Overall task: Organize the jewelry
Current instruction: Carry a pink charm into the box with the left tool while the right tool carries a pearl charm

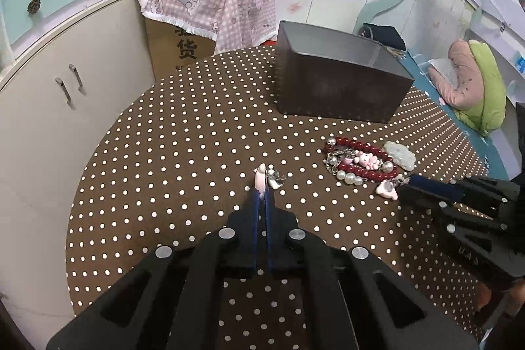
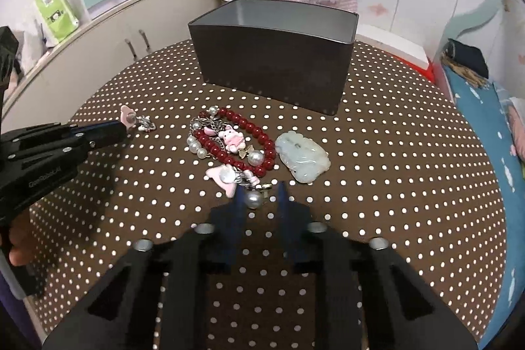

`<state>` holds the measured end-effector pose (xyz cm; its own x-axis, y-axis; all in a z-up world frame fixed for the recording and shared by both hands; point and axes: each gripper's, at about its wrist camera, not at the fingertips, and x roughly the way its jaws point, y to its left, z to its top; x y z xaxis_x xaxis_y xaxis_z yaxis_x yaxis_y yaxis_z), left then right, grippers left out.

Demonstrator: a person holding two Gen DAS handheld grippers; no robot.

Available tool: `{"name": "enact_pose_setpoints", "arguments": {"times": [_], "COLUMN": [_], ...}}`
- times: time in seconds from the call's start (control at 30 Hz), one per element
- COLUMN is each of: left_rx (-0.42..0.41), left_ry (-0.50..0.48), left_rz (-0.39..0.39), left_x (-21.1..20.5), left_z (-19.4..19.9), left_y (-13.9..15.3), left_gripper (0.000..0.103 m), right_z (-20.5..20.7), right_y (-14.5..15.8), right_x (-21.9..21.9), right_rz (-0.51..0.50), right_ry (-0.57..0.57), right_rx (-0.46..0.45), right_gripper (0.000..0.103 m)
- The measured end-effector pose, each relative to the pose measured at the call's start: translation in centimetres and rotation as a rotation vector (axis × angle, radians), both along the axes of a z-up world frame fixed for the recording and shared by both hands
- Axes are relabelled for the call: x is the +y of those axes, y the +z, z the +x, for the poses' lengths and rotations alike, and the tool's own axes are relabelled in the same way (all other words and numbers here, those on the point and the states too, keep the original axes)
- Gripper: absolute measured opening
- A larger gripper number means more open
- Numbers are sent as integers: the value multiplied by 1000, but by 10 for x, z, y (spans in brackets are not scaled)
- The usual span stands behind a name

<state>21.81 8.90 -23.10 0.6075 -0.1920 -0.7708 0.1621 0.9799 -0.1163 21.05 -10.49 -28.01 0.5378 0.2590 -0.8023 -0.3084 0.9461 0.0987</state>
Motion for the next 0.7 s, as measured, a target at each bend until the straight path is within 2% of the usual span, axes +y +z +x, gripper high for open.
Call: {"name": "enact_pose_setpoints", "arguments": {"times": [0.1,0.37,0.7], "left_rx": [-6,-42,-133], "left_ry": [-12,-29,-92], "left_rz": [-35,-67,-121], "left_x": [2,1,-8], "left_z": [-2,-11,-13], "left_y": [5,21,69], "left_gripper": [2,2,2], "right_z": [-4,-16,-10], "right_y": [1,23,77], "right_x": [-6,-22,-46], "right_rz": [1,29,149], "right_ry": [-1,-18,-2], "right_rx": [-7,-51,-115], "right_gripper": [12,12,12]}}
